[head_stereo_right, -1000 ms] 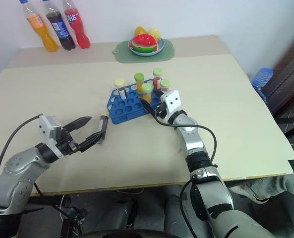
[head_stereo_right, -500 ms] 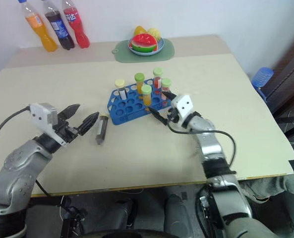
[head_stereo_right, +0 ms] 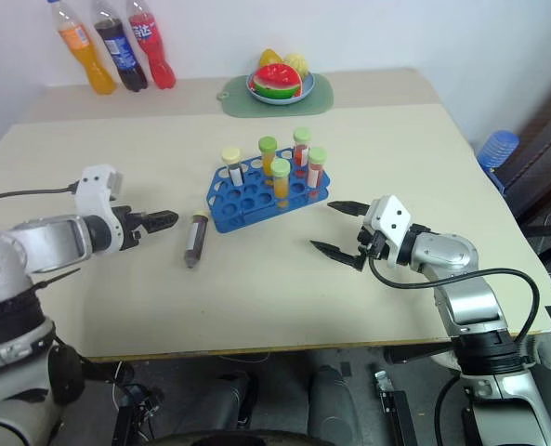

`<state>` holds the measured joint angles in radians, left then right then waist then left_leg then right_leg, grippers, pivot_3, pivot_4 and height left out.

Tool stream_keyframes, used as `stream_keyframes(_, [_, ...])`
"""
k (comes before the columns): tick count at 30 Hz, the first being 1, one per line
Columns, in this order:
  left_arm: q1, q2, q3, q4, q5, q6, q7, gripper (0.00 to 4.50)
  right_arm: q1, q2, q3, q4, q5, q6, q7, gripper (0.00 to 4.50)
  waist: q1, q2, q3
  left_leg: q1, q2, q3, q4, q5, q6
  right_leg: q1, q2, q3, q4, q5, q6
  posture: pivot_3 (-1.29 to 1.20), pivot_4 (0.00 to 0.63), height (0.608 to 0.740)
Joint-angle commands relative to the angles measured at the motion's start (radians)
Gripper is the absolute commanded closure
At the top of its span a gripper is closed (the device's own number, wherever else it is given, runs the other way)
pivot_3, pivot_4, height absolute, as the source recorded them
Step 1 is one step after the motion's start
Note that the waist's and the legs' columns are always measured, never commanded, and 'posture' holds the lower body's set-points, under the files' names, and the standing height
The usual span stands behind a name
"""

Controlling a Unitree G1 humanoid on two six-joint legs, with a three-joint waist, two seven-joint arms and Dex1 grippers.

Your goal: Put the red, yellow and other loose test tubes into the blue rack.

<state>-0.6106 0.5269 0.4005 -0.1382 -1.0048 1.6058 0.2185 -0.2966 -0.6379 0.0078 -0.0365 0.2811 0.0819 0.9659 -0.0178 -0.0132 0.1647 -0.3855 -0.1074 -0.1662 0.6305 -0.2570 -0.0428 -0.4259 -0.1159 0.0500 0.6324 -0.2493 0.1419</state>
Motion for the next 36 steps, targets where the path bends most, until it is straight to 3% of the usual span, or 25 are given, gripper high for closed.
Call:
stream_keyframes(1, [-0.051,0.071,-0.087,0.101,-0.121,0.009,0.042,0.25,0.017,0.006,-0.024,-0.062,0.023,-0.001,-0.013,0.29,0.002,0.000,0.000,-0.001,0.000,0.000,0.000,0.000,0.000,-0.001,0.000,0.000,0.000,0.000,0.000,0.00,0.150,0.740])
stream_keyframes(5, [-0.120,0.147,-0.163,0.218,-0.274,0.009,0.083,0.25,0.039,0.007,-0.035,-0.087,0.024,0.005,-0.040,0.29,0.006,0.000,0.000,-0.002,0.000,-0.001,0.001,0.000,-0.001,-0.001,0.000,0.000,0.001,0.000,0.000,0.00,0.150,0.740])
stream_keyframes(12, [-0.236,0.138,-0.289,0.367,-0.405,0.009,0.193,0.25,0.069,0.017,-0.031,-0.130,0.021,0.016,-0.081,0.29,0.007,0.000,0.000,-0.002,-0.001,0.000,0.002,0.000,-0.001,-0.001,-0.001,0.000,0.001,0.000,0.000,0.00,0.150,0.740])
stream_keyframes(20, [-0.360,0.014,-0.339,0.625,-0.345,0.009,0.398,0.25,0.099,0.011,-0.044,-0.176,0.021,0.038,-0.112,0.29,0.007,0.000,0.000,-0.002,-0.001,-0.001,0.002,0.000,-0.001,-0.001,-0.001,0.000,0.001,0.000,0.000,0.00,0.150,0.740])
stream_keyframes(23, [-0.389,-0.042,-0.312,0.660,-0.287,0.009,0.450,1.05,0.107,0.016,-0.044,-0.186,0.017,0.042,-0.126,0.25,0.008,0.000,0.000,-0.002,-0.001,0.000,0.002,0.000,-0.001,-0.001,-0.001,0.000,0.001,0.000,0.000,0.00,0.150,0.740])
stream_keyframes(26, [-0.403,-0.084,-0.285,0.675,-0.232,0.009,0.471,2.58,0.111,0.018,-0.041,-0.189,0.015,0.043,-0.135,0.25,0.011,0.000,0.000,-0.002,-0.002,0.000,0.003,0.000,-0.001,0.000,-0.001,0.000,0.001,0.000,0.001,0.00,0.150,0.740])
stream_keyframes(29, [-0.397,-0.106,-0.256,0.706,-0.210,0.009,0.482,3.70,0.109,0.018,-0.039,-0.187,0.016,0.044,-0.138,0.25,0.011,0.000,-0.001,-0.002,-0.002,0.000,0.003,0.000,-0.001,0.000,-0.001,0.000,0.001,0.001,0.001,0.00,0.150,0.740])
stream_keyframes(33, [-0.321,0.001,-0.313,0.630,-0.424,0.009,0.456,3.75,0.097,0.009,-0.042,-0.168,0.015,0.038,-0.131,0.25,0.001,0.000,-0.001,-0.001,-0.002,0.000,0.003,0.001,-0.002,0.000,-0.001,0.001,0.002,0.001,0.001,0.00,0.150,0.740])
stream_keyframes(36, [-0.214,0.174,-0.349,0.434,-0.603,0.009,0.373,3.75,0.080,0.011,-0.036,-0.136,0.010,0.026,-0.124,0.25,-0.009,0.000,0.000,-0.002,-0.001,0.001,0.002,0.001,-0.001,-0.003,-0.001,0.002,0.003,0.001,0.001,0.00,0.150,0.740])
